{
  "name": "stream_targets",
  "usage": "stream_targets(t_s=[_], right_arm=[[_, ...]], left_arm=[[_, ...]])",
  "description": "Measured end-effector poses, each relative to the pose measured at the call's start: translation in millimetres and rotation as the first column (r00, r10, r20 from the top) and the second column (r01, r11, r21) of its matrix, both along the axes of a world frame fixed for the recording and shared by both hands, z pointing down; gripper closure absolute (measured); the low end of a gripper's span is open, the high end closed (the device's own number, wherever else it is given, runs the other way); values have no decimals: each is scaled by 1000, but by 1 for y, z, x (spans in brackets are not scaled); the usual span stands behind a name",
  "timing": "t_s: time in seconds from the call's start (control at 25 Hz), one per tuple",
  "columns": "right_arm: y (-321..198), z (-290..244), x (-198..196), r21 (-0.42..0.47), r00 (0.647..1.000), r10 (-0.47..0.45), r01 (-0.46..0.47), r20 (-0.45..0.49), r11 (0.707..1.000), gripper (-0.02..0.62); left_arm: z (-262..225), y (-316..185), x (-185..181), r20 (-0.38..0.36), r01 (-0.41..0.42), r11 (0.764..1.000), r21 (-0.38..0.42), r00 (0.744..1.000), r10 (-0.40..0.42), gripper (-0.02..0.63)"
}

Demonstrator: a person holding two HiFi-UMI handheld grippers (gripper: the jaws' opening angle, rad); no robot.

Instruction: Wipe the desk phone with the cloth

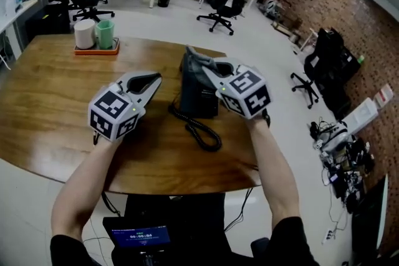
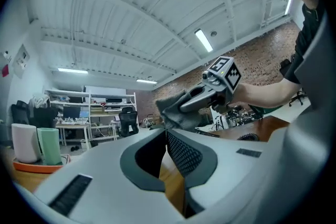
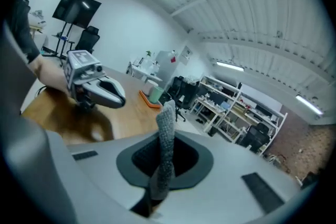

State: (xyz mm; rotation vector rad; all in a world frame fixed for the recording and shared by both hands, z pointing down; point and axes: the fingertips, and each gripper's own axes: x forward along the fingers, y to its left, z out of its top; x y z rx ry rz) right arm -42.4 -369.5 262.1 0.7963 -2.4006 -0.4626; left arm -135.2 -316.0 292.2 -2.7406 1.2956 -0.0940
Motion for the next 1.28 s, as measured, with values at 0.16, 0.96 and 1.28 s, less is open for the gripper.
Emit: stream_targets(t_s=[0.16, 0.96, 1.28], right_arm=[[-51, 19, -27, -34, 997, 34, -36, -68, 999, 569], [85, 106, -20, -126, 843, -324, 300, -429, 946, 569], [-34, 13, -34, 54, 991, -25, 32, -132, 998, 569]], left_arm=[[1, -2, -8, -66, 1, 1000, -18, 998, -2, 597], [4, 1, 0, -48, -2, 999, -39, 999, 0, 597], [10, -1, -8, -70, 1, 999, -52, 998, -5, 597]])
